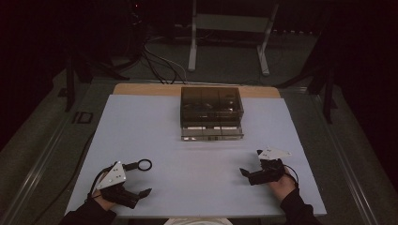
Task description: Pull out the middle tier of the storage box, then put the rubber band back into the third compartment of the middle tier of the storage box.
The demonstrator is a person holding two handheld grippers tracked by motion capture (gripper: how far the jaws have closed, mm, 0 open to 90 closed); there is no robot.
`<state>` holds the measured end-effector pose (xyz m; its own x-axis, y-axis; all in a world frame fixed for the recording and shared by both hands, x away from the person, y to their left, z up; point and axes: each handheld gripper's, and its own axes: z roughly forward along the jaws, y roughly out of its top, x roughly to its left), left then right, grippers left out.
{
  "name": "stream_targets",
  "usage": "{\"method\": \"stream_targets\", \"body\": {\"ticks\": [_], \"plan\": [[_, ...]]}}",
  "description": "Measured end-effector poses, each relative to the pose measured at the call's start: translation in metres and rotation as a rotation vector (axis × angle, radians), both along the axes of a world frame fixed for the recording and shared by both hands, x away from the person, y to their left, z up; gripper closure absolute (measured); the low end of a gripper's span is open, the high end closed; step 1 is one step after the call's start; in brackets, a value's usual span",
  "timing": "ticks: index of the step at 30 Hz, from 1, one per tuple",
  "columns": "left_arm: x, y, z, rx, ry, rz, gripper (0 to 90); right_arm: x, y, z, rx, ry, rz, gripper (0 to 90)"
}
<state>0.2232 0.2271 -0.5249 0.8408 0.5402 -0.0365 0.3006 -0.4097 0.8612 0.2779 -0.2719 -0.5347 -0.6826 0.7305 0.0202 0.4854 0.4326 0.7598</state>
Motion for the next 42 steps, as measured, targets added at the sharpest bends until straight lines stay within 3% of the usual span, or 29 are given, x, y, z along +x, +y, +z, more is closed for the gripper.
{"method": "stream_targets", "body": {"ticks": [13, 25, 30, 31, 36, 37, 42], "plan": [[0.0, -0.001, 0.003, -0.008, -0.01, -0.008, 1.0, 0.0, 0.0, 0.0, -0.001, 0.004, 0.003, 0.0], [0.004, -0.001, 0.026, -0.056, -0.047, -0.008, 1.0, 0.0, 0.0, -0.001, 0.003, 0.011, 0.002, 0.0], [0.008, 0.0, 0.033, -0.07, -0.064, 0.018, 1.1, 0.0, 0.0, -0.001, 0.005, 0.012, 0.001, 0.0], [0.011, 0.002, 0.037, -0.079, -0.072, 0.051, 1.0, 0.0, 0.0, 0.0, 0.008, 0.011, 0.0, 0.0], [0.015, 0.005, 0.04, -0.09, -0.074, 0.085, 1.0, 0.0, 0.0, -0.001, 0.008, 0.011, 0.002, 0.0], [0.017, 0.005, 0.042, -0.079, -0.087, 0.116, 1.1, 0.0, 0.0, -0.001, 0.007, 0.013, 0.002, 0.0], [0.023, 0.007, 0.043, -0.068, -0.091, 0.163, 1.1, 0.0, 0.0, 0.0, 0.01, 0.013, 0.0, 0.0]]}}
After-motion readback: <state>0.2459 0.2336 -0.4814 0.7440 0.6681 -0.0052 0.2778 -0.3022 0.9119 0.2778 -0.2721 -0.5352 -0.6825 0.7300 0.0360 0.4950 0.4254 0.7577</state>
